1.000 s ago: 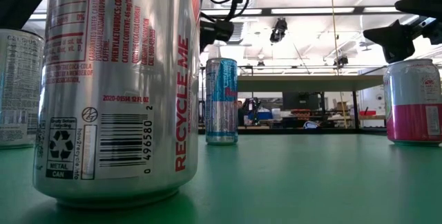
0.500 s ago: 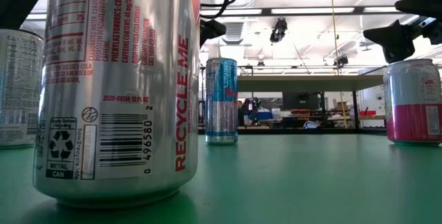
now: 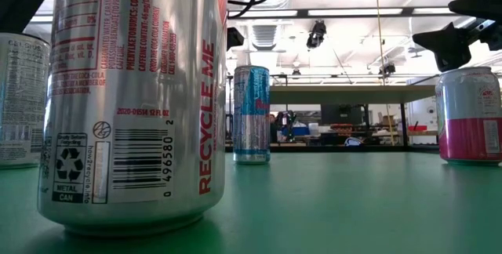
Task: Place canned beverage on shelf
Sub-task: Move the top white-yellow soda can to the center of the table
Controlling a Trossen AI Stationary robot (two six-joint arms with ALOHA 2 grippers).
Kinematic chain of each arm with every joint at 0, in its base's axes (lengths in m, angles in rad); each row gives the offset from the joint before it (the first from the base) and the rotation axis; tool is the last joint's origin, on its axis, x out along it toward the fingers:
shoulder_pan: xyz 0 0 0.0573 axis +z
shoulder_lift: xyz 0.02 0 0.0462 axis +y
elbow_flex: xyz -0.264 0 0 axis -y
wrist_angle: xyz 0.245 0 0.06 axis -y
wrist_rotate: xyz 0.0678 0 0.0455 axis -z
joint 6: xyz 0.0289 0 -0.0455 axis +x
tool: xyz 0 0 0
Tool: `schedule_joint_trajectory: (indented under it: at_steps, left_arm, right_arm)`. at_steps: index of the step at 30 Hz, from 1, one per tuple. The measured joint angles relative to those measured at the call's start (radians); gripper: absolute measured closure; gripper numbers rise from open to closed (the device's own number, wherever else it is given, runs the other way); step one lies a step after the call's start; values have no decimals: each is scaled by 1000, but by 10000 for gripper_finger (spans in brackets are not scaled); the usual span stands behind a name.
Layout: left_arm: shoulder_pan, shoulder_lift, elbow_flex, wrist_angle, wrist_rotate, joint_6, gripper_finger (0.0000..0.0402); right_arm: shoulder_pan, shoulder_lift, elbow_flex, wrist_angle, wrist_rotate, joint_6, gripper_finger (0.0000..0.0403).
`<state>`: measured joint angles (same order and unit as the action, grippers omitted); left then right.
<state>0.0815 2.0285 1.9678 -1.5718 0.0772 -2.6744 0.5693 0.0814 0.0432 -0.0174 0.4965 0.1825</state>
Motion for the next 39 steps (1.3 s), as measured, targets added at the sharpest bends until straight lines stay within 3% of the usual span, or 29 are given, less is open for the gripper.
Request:
schedule_joint_trajectory:
  at_steps: [16, 34, 39]
  left_arm:
    - [2, 21, 0, 28, 5, -69, 141]
    - [2, 16, -54, 61, 4, -49, 140]
    - [1, 17, -44, 53, -22, 35, 126]
  right_arm:
    - [0, 0, 0, 0, 0, 0, 87]
    - [0, 0, 0, 0, 0, 0, 87]
    - [0, 0, 0, 0, 0, 0, 87]
